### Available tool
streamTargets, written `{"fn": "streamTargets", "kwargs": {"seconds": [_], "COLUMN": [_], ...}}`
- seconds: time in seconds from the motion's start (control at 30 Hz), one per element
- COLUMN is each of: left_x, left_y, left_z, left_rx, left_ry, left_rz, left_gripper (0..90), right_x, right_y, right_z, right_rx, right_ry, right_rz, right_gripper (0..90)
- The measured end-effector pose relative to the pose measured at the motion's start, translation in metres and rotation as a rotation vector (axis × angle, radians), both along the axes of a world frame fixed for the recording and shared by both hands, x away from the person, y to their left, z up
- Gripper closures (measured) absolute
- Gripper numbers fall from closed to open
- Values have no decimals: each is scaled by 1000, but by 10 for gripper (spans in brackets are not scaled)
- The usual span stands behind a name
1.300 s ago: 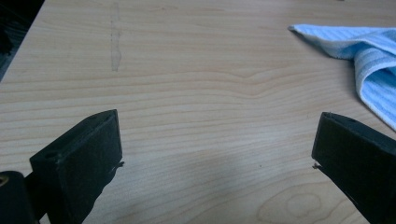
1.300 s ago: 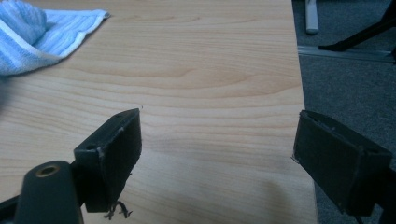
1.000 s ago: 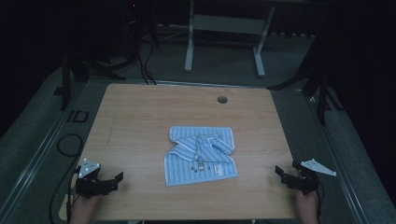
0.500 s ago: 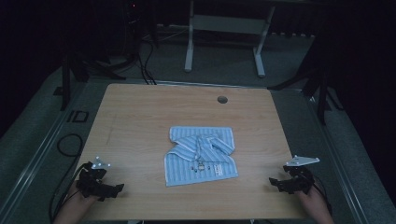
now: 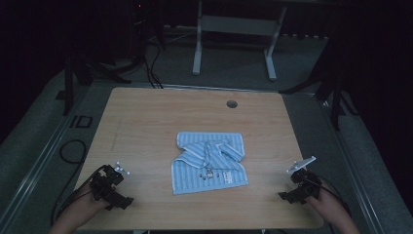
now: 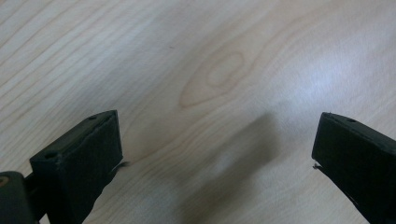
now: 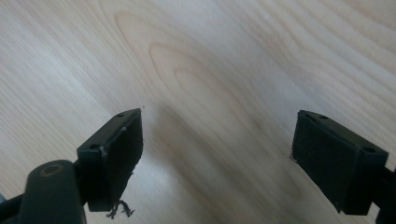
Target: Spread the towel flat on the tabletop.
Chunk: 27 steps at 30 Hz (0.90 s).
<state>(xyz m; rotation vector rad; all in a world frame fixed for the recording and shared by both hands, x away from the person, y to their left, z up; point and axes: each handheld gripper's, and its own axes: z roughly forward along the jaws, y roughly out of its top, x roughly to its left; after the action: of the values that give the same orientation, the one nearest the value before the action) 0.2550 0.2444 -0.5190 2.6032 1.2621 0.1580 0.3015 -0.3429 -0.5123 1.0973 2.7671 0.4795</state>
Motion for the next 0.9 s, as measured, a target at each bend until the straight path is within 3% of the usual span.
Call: {"fn": "streamTargets", "kwargs": {"seconds": [0.03, 0.07, 0.1, 0.13, 0.17, 0.23, 0.33, 0.47, 0.6, 0.77, 0.83, 0.9], "left_x": [0, 1, 2, 4, 4, 6, 8, 10, 14, 20, 22, 24], "left_y": [0, -2, -3, -6, -6, -7, -11, -16, -19, -29, -34, -41], "left_z": [0, 0, 1, 0, 0, 0, -2, -3, 0, 2, 3, 3], "left_rx": [0, 10, 18, 41, 41, 53, 67, 90, 62, 52, 27, 38], "left_ry": [0, 18, 33, 65, 65, 80, 112, 133, 134, 128, 132, 132], "left_rz": [0, -13, -25, -41, -41, -51, -73, -96, -106, -121, -138, -152], "left_gripper": [13, 13, 13, 13, 13, 13, 13, 13, 13, 13, 13, 13], "right_x": [0, 2, 2, 3, 3, 3, 3, 3, 5, 9, 11, 13], "right_y": [0, 1, 1, 2, 2, 4, 7, 8, 11, 19, 21, 26], "right_z": [0, -1, -1, -2, -2, -4, -5, -4, -2, 0, -1, -2], "right_rx": [0, -34, -34, -78, -78, -131, -152, -151, -140, -117, -105, -100], "right_ry": [0, 48, 48, 91, 91, 119, 147, 169, 169, 118, 124, 132], "right_rz": [0, 4, 4, 6, 6, 19, 24, 31, 33, 38, 43, 59], "right_gripper": [160, 160, 160, 159, 159, 159, 160, 155, 132, 133, 133, 136]}}
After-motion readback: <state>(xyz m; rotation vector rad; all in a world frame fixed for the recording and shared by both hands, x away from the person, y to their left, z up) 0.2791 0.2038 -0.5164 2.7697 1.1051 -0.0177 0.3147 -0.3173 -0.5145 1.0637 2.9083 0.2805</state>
